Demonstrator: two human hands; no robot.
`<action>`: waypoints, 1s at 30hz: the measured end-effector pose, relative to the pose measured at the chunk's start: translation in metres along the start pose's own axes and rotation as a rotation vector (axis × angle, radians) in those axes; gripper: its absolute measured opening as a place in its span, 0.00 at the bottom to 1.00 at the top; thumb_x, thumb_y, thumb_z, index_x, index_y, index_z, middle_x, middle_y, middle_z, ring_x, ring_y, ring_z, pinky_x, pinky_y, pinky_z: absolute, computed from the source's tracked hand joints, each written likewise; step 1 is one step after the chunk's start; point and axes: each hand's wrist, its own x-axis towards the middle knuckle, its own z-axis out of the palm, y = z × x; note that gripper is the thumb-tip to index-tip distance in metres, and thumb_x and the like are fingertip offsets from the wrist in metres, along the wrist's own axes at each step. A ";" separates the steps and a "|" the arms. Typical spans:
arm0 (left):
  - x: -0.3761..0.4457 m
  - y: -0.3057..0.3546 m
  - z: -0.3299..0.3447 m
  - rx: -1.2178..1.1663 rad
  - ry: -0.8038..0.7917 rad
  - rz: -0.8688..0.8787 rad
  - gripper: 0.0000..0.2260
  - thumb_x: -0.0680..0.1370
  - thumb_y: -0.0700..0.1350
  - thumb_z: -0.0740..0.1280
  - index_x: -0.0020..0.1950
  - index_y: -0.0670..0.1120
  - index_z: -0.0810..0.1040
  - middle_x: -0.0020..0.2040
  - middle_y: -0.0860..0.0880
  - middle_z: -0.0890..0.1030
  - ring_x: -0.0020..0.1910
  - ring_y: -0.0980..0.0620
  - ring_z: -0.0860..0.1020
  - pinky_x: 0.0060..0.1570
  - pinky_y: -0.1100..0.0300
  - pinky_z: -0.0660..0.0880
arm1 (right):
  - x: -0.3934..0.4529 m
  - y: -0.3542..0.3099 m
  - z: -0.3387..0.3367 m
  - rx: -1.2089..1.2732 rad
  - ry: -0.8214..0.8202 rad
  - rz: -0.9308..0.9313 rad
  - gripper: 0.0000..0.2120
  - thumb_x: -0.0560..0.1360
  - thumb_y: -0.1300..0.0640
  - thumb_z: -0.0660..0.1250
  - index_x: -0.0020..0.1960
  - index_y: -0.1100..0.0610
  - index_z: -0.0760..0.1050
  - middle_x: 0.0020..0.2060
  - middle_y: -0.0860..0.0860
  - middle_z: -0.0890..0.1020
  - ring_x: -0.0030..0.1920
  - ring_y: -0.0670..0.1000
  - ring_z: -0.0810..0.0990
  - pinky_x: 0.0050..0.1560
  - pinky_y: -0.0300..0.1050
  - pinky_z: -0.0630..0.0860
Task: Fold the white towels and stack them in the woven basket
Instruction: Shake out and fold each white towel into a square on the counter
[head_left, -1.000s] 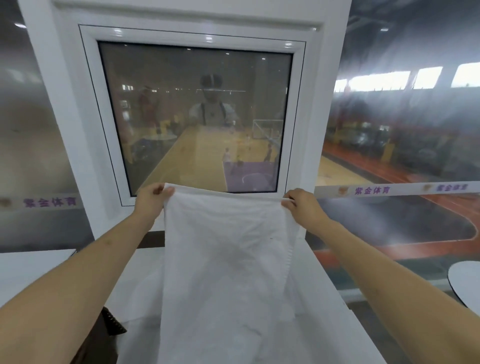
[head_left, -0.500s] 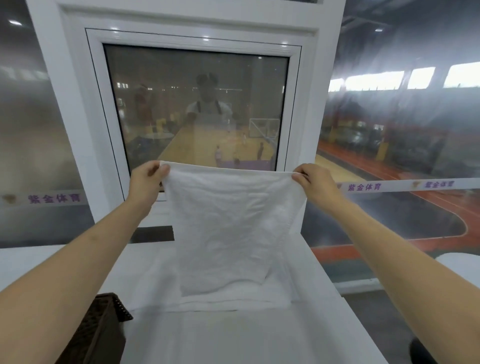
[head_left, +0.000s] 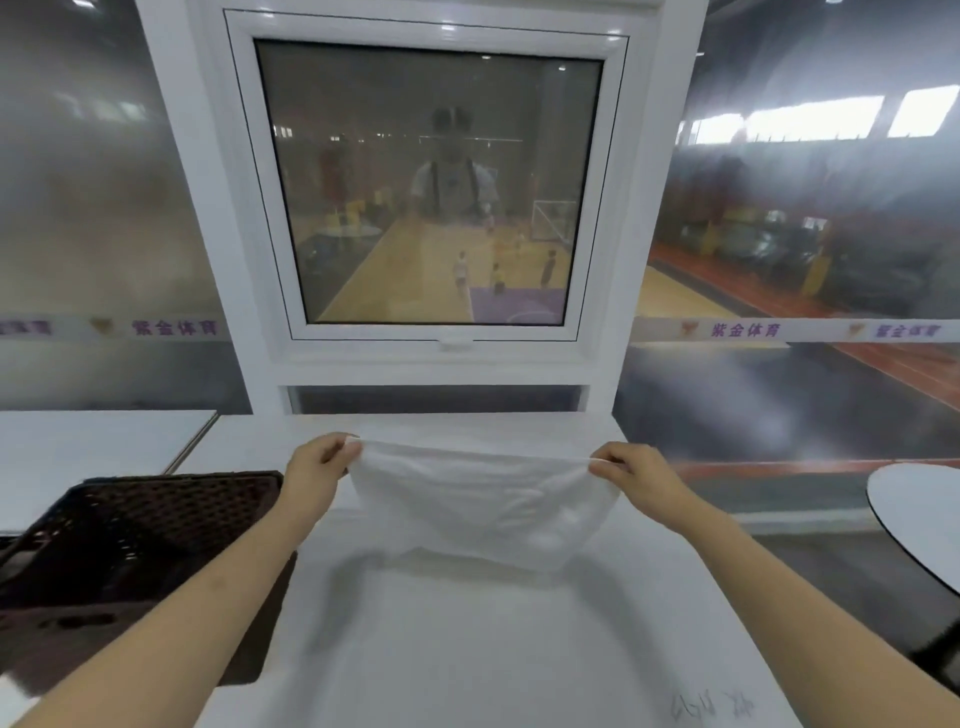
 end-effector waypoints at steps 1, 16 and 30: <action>-0.019 -0.008 0.001 0.019 -0.003 -0.010 0.09 0.83 0.46 0.66 0.47 0.47 0.84 0.42 0.54 0.83 0.42 0.52 0.79 0.47 0.53 0.77 | -0.015 0.006 0.006 0.011 -0.015 0.011 0.07 0.81 0.50 0.69 0.45 0.48 0.83 0.44 0.41 0.85 0.47 0.44 0.82 0.49 0.40 0.76; -0.228 -0.077 0.011 -0.016 -0.047 -0.226 0.11 0.83 0.43 0.67 0.41 0.45 0.83 0.38 0.51 0.81 0.40 0.54 0.78 0.47 0.53 0.78 | -0.190 0.052 0.058 0.087 -0.197 0.128 0.08 0.81 0.51 0.68 0.44 0.47 0.82 0.43 0.45 0.85 0.47 0.50 0.82 0.52 0.46 0.77; -0.176 -0.129 0.034 0.026 -0.027 -0.303 0.11 0.82 0.49 0.66 0.44 0.45 0.81 0.40 0.42 0.79 0.40 0.49 0.77 0.52 0.39 0.80 | -0.134 0.074 0.095 0.067 -0.132 0.184 0.08 0.82 0.52 0.68 0.45 0.50 0.82 0.41 0.42 0.85 0.45 0.43 0.81 0.48 0.41 0.76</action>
